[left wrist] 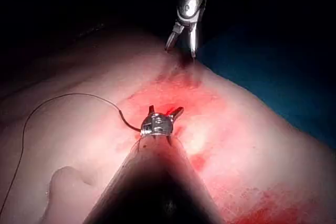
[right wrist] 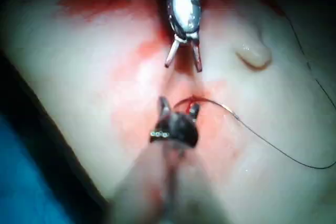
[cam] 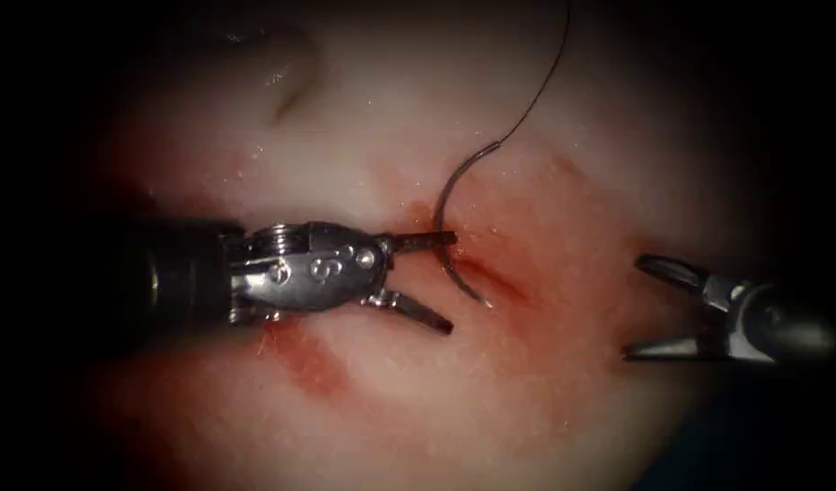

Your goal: Wound Closure

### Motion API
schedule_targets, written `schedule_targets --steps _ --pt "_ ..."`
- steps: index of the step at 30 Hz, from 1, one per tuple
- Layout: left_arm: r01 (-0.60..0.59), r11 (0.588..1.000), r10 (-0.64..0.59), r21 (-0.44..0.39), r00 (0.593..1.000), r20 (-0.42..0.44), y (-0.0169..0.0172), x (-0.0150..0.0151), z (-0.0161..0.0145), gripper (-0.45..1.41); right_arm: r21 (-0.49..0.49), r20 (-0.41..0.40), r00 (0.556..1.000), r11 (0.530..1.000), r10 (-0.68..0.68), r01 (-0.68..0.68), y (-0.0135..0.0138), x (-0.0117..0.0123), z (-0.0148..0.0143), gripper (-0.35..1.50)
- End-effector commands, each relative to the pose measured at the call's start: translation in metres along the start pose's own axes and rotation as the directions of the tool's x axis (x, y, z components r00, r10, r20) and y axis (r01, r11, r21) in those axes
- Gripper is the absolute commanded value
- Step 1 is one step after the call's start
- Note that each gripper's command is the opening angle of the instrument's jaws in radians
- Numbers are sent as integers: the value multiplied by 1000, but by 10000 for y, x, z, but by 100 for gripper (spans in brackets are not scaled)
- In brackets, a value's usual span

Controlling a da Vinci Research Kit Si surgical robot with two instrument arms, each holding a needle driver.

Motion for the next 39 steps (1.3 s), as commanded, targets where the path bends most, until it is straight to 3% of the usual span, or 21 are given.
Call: schedule_targets --steps 1,11,23,33,39 --pt "-2 1000 2 -2 1000 6 -1 -3 11 71 2 -2 1000 1000 -1 1 -2 -1 9 86" --pt "-32 998 37 -47 993 113 -3 -36 41 75 5 0 1000 1000 -1 1 -4 -1 9 86" --pt "-27 997 41 -71 979 201 -14 -42 64 73 9 4 1000 1000 -7 7 -4 -6 15 86" --pt "-39 996 56 -76 972 229 -14 -49 80 71 12 3 1000 1000 -7 7 -5 -5 15 86" --pt "-44 996 61 -72 968 244 -23 -56 88 60 12 2 1000 1000 -7 7 -5 -6 15 86"
